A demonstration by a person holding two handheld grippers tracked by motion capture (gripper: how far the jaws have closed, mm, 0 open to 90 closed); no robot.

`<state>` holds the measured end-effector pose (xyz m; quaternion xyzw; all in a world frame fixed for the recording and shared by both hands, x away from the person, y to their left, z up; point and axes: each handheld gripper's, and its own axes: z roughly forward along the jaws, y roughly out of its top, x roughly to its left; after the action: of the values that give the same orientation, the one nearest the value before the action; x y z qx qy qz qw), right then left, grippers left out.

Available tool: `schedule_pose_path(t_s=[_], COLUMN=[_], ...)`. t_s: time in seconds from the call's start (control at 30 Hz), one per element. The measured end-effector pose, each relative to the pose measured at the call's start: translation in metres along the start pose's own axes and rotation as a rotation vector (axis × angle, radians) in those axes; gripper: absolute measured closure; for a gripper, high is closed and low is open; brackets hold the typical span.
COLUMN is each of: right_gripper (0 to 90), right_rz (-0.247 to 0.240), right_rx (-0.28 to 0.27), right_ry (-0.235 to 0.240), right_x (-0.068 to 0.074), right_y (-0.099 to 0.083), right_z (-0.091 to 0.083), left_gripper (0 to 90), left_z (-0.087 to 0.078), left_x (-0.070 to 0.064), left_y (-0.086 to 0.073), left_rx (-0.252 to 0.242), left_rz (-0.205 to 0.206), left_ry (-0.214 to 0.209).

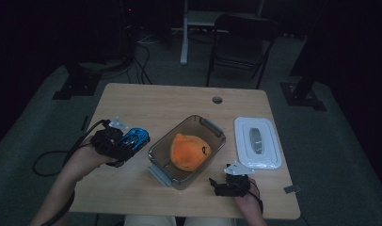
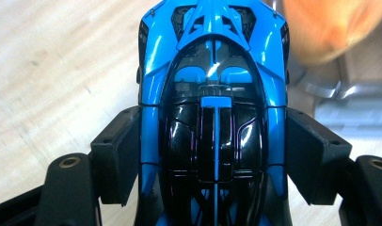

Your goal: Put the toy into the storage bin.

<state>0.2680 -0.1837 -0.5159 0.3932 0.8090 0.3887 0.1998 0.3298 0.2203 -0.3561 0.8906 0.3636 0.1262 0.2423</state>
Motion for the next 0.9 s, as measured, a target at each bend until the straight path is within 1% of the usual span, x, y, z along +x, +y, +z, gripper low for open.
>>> schedule_pose_path(t_s=[0.07,0.1,0.2,0.23,0.27,0.33,0.37,0.43,0.47,0.5,0.57,0.7,0.73,0.77,0.83,0.9], right_gripper=[11.9,11.9,11.9,11.9,11.9,11.9,11.9,11.9,11.9,11.9,11.9,11.9,11.9,11.9,11.9,11.9], right_rz=[0.007,0.010,0.009,0.009,0.006,-0.001,-0.004,-0.006,-0.005,-0.004,-0.002,-0.006,-0.010,-0.012,-0.010,-0.009], right_rx=[0.005,0.009,0.013,0.013,0.016,0.022,0.024,0.025,0.025,0.025,0.024,0.027,0.030,0.030,0.028,0.027], right_ry=[-0.001,-0.003,-0.008,-0.008,-0.011,-0.007,-0.010,-0.007,-0.007,-0.006,-0.003,-0.003,-0.003,-0.004,0.000,0.002], right_x=[-0.003,-0.004,-0.005,-0.005,-0.005,-0.003,-0.003,-0.003,-0.003,-0.003,-0.004,-0.003,-0.003,-0.003,-0.003,-0.003], right_y=[-0.003,-0.003,-0.004,-0.004,-0.004,-0.005,-0.005,-0.005,-0.006,-0.006,-0.006,-0.007,-0.007,-0.007,-0.007,-0.007], right_z=[-0.001,-0.002,-0.001,-0.001,0.000,0.001,0.001,0.001,0.001,0.001,0.001,0.002,0.002,0.002,0.002,0.002], left_gripper=[28.9,28.9,28.9,28.9,28.9,28.9,28.9,28.9,28.9,28.9,28.9,28.9,28.9,28.9,28.9,28.9], left_z=[-0.002,-0.002,0.000,0.000,0.004,0.008,0.010,0.014,0.017,0.019,0.025,0.036,0.038,0.041,0.046,0.052], left_x=[-0.003,-0.005,-0.014,-0.014,-0.019,-0.025,-0.028,-0.034,-0.037,-0.039,-0.045,-0.056,-0.058,-0.060,-0.065,-0.068], left_y=[0.009,0.012,0.029,0.029,0.039,0.049,0.053,0.062,0.066,0.071,0.079,0.096,0.099,0.101,0.106,0.110], left_rx=[-0.011,-0.013,-0.013,-0.013,-0.012,-0.010,-0.005,-0.006,-0.002,-0.001,0.000,0.010,0.013,0.011,0.025,0.029], left_rz=[0.005,0.012,0.046,0.046,0.060,0.073,0.087,0.096,0.109,0.107,0.120,0.131,0.140,0.137,0.150,0.148], left_ry=[0.003,-0.003,-0.014,-0.014,-0.031,-0.039,-0.043,-0.049,-0.054,-0.062,-0.060,-0.074,-0.080,-0.090,-0.091,-0.091])
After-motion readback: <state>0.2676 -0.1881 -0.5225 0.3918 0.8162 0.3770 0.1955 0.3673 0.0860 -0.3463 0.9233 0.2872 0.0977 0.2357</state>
